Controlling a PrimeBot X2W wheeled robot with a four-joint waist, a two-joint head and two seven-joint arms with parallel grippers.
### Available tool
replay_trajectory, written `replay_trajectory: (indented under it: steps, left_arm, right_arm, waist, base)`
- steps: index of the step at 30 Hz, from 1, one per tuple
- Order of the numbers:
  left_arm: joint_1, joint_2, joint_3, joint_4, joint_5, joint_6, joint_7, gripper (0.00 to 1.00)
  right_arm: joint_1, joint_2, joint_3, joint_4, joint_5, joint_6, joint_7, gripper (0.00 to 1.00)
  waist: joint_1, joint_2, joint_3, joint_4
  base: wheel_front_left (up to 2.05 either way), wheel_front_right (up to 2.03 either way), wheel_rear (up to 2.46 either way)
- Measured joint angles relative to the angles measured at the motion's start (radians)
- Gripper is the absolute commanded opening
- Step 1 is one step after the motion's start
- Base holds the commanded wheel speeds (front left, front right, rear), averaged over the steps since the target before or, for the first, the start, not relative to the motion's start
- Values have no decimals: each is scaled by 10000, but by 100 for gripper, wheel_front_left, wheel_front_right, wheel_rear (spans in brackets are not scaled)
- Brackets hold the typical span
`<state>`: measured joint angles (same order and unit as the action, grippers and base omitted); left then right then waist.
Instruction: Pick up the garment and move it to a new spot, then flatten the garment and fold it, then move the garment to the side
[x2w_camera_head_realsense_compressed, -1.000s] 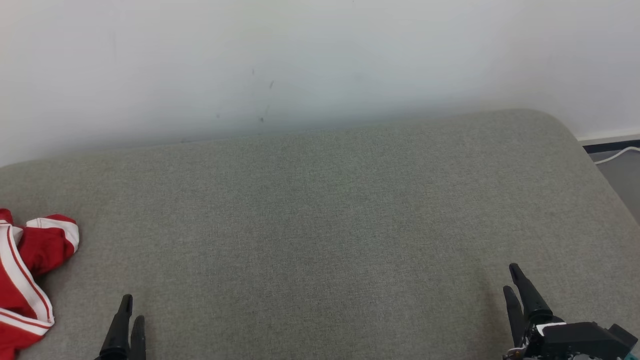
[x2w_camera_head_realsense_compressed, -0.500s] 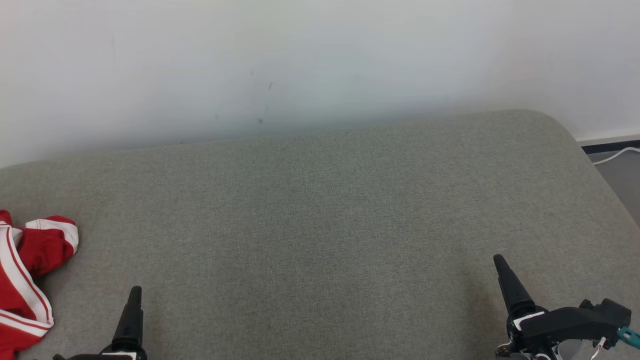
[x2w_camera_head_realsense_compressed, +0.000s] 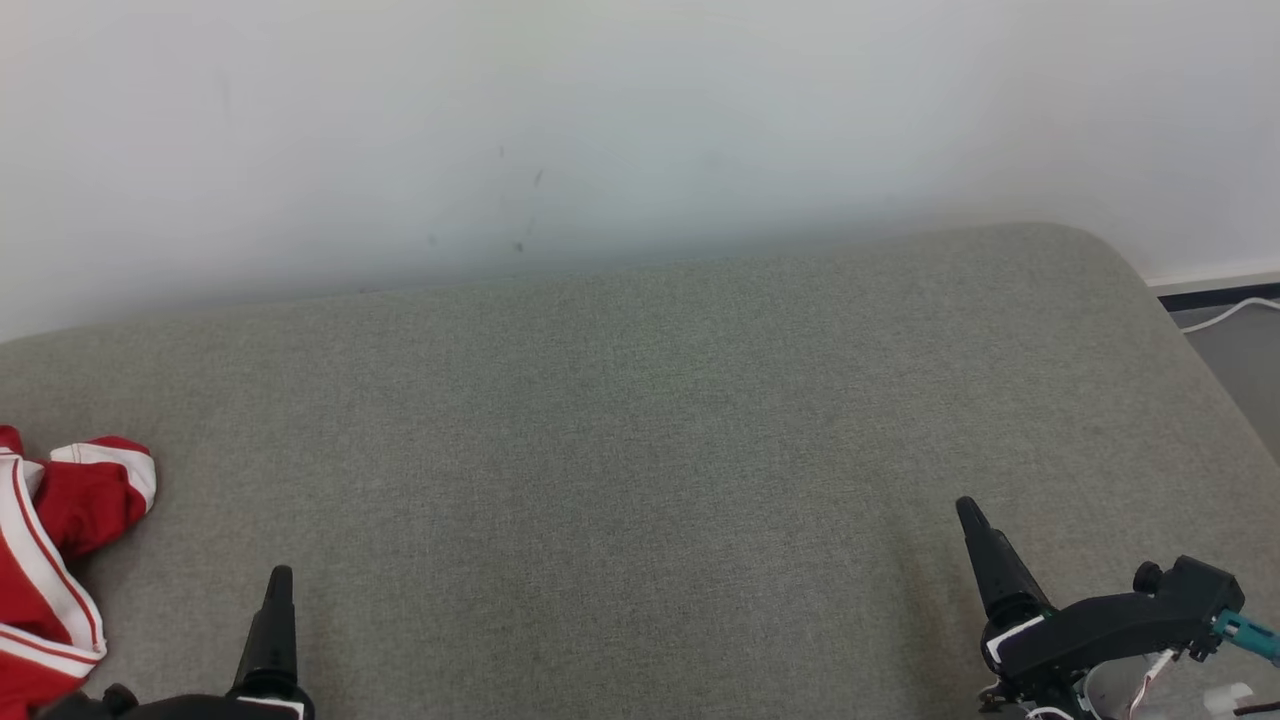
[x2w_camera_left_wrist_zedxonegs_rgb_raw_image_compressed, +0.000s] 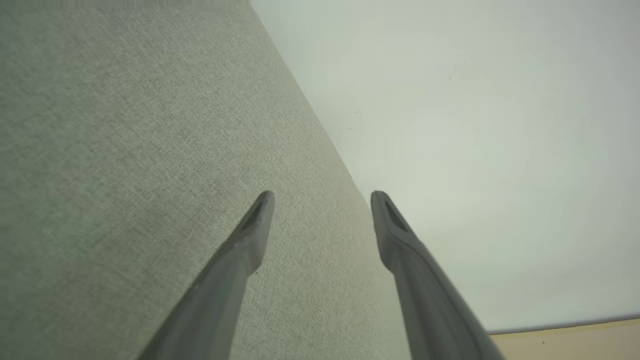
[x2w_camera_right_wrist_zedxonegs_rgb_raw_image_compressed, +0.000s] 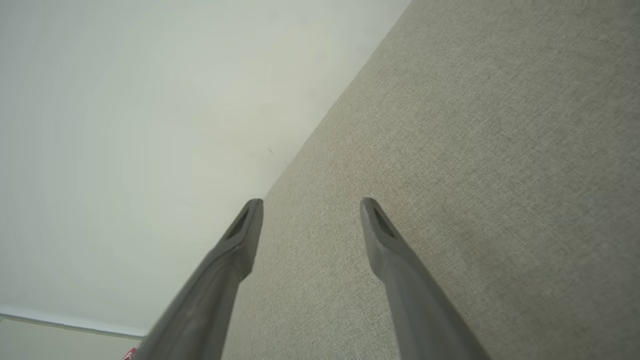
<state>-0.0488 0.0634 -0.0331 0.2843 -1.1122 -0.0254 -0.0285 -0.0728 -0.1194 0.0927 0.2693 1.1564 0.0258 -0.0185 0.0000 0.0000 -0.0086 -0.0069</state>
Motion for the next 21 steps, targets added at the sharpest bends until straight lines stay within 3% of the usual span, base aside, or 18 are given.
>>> replay_trajectory:
  steps: [21]
  left_arm:
    - [41, -242, 554, -500, 4079, 520, -533, 100]
  right_arm:
    - [-75, -345, 307, -504, -2669, -527, -435, 100]
  waist:
    - [0, 0, -89, -25]
  base:
    - [0, 0, 0]
